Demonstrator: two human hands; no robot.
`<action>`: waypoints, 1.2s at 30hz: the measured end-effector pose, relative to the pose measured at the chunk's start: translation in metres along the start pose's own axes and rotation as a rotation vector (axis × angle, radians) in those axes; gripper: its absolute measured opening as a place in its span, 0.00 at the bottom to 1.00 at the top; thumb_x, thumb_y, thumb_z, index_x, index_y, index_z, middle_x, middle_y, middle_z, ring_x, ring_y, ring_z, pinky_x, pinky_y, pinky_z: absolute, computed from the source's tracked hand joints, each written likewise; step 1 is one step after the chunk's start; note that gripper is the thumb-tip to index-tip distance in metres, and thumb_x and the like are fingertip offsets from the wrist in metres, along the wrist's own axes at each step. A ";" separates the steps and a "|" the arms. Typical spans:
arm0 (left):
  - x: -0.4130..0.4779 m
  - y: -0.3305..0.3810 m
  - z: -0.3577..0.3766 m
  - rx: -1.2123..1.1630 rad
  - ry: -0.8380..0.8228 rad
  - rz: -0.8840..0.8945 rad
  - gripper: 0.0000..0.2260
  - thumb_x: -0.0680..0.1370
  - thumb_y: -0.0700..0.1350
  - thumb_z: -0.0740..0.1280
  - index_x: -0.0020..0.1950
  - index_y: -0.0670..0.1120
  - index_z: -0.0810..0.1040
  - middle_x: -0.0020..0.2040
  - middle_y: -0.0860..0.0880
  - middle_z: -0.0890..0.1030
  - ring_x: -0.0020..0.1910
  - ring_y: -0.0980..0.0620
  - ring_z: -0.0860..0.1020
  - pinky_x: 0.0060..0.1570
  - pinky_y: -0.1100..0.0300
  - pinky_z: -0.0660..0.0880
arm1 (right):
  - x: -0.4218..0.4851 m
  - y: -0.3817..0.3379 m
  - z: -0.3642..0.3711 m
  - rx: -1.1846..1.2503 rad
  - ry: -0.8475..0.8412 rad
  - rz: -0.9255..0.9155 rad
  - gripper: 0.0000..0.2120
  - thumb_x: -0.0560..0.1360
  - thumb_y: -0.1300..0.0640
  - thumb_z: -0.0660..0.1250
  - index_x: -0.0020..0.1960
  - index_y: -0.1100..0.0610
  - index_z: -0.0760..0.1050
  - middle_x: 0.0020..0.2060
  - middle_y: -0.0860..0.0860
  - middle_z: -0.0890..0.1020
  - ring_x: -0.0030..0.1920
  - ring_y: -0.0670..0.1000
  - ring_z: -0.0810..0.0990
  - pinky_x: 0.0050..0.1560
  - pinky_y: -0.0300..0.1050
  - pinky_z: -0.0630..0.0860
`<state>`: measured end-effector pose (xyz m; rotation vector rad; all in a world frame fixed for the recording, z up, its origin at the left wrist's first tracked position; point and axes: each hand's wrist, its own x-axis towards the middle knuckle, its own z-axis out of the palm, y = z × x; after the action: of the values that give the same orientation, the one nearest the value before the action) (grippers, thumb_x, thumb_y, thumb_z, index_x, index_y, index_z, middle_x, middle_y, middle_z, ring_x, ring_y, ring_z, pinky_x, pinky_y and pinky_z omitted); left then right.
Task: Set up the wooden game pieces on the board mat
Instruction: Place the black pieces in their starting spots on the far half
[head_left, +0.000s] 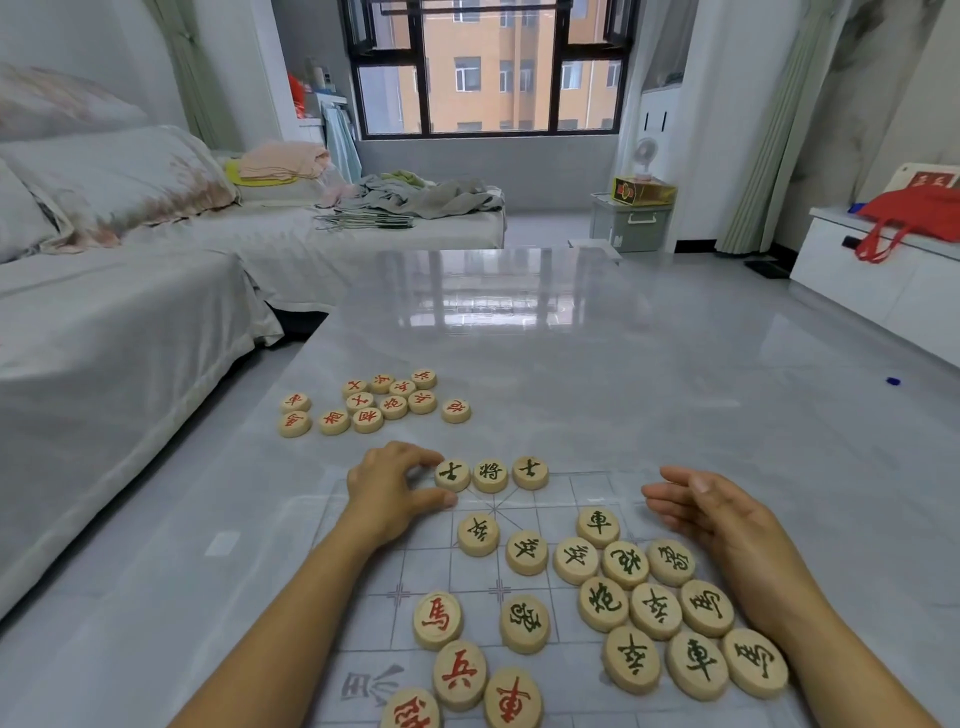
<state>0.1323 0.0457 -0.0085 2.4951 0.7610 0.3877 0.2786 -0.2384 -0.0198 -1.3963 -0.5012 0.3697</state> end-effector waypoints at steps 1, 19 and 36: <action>0.000 0.001 0.002 0.020 0.018 0.004 0.22 0.68 0.56 0.72 0.61 0.54 0.75 0.64 0.50 0.73 0.63 0.48 0.67 0.63 0.50 0.64 | 0.000 0.000 0.000 0.005 0.003 0.002 0.41 0.51 0.28 0.71 0.53 0.56 0.78 0.47 0.55 0.85 0.49 0.52 0.83 0.47 0.36 0.80; -0.006 0.000 -0.003 -0.218 0.018 -0.034 0.27 0.70 0.52 0.71 0.67 0.50 0.68 0.61 0.49 0.75 0.60 0.51 0.70 0.61 0.54 0.67 | -0.001 -0.007 0.000 0.098 0.027 0.032 0.42 0.50 0.29 0.73 0.53 0.57 0.77 0.46 0.55 0.85 0.48 0.51 0.84 0.44 0.36 0.80; -0.070 0.011 -0.001 -0.320 -0.118 0.084 0.14 0.74 0.43 0.68 0.57 0.57 0.74 0.52 0.53 0.75 0.50 0.58 0.73 0.47 0.69 0.68 | -0.002 -0.052 -0.005 -0.293 0.036 0.080 0.09 0.79 0.60 0.58 0.50 0.52 0.76 0.48 0.53 0.82 0.49 0.51 0.81 0.52 0.41 0.76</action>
<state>0.0806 -0.0023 -0.0101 2.2305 0.5045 0.3566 0.2774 -0.2507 0.0310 -1.7071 -0.4846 0.3452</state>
